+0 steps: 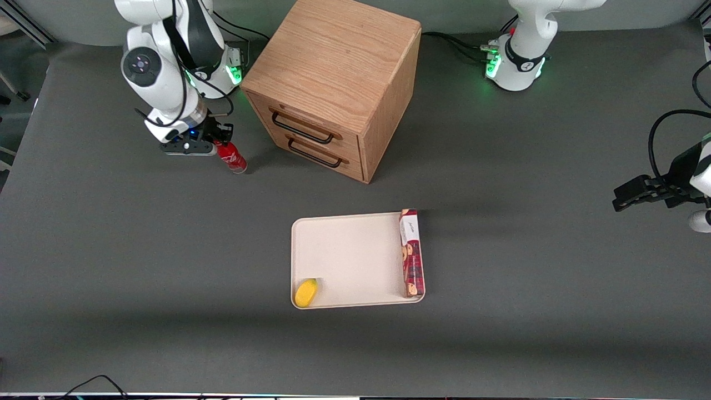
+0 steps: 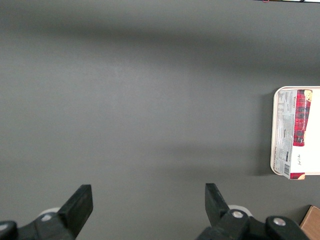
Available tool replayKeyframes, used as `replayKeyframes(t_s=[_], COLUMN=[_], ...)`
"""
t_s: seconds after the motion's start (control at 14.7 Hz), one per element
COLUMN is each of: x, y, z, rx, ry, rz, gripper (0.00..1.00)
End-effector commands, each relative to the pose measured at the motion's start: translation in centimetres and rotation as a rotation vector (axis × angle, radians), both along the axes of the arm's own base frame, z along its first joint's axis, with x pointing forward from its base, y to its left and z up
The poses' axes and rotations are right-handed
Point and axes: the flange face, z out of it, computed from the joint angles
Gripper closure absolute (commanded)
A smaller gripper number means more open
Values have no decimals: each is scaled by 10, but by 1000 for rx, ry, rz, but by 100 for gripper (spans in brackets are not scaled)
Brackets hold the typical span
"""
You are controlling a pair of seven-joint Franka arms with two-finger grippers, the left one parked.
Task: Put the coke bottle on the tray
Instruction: 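Close the right gripper on the bottle and lift it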
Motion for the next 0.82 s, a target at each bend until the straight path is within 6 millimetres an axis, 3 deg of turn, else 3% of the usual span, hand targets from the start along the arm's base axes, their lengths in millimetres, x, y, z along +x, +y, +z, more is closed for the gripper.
replayKeyframes(t_s=[0.0, 0.07, 0.2, 0.41, 0.55, 0.75], x=[45, 63, 95, 139, 158, 176], y=[-23, -29, -20, 2, 24, 86], z=[98, 126, 176, 230, 239, 208], rx=[32, 9, 22, 65, 82, 88], ry=[-51, -46, -5, 35, 60, 102], rz=[57, 73, 92, 99, 52, -61], gripper=[100, 100, 100, 100, 100, 100])
